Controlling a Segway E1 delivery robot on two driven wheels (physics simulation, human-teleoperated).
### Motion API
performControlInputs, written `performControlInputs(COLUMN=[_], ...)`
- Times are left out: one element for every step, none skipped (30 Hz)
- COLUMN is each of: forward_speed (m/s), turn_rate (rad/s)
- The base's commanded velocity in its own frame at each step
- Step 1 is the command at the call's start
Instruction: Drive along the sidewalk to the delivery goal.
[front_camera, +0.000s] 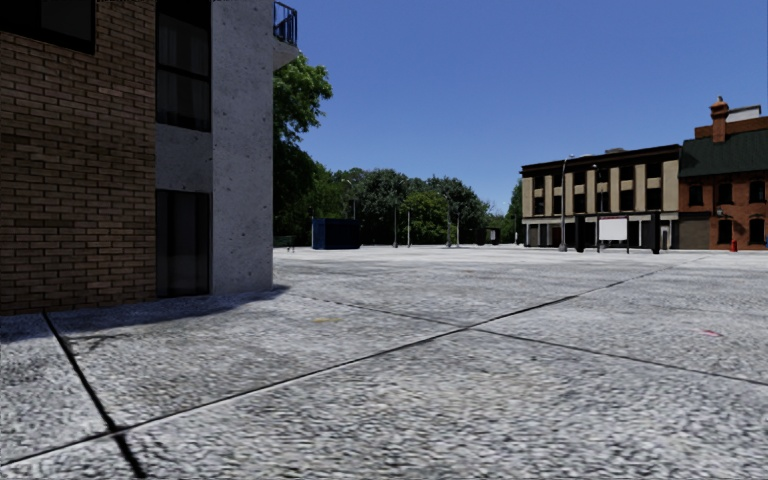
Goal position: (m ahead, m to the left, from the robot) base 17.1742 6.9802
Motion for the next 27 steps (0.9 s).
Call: performControlInputs(forward_speed=[2.00, 2.00, 2.00, 2.00, 2.00, 2.00, 2.00, 2.00, 2.00, 2.00, 2.00, 2.00, 2.00, 2.00, 2.00, 2.00, 2.00, 2.00, 2.00, 2.00, 2.00, 2.00, 2.00, 2.00, 2.00, 2.00, 2.00], turn_rate=[0.00, 0.00, 0.00, 0.00, 0.00, 0.00, 0.00, 0.00, 0.00, 0.00, 0.00, 0.00, 0.00, 0.00, 0.00, 0.00, 0.00, 0.00, 0.00, 0.00, 0.00, 0.00, 0.00, 0.00, 0.00, 0.00, 0.00])
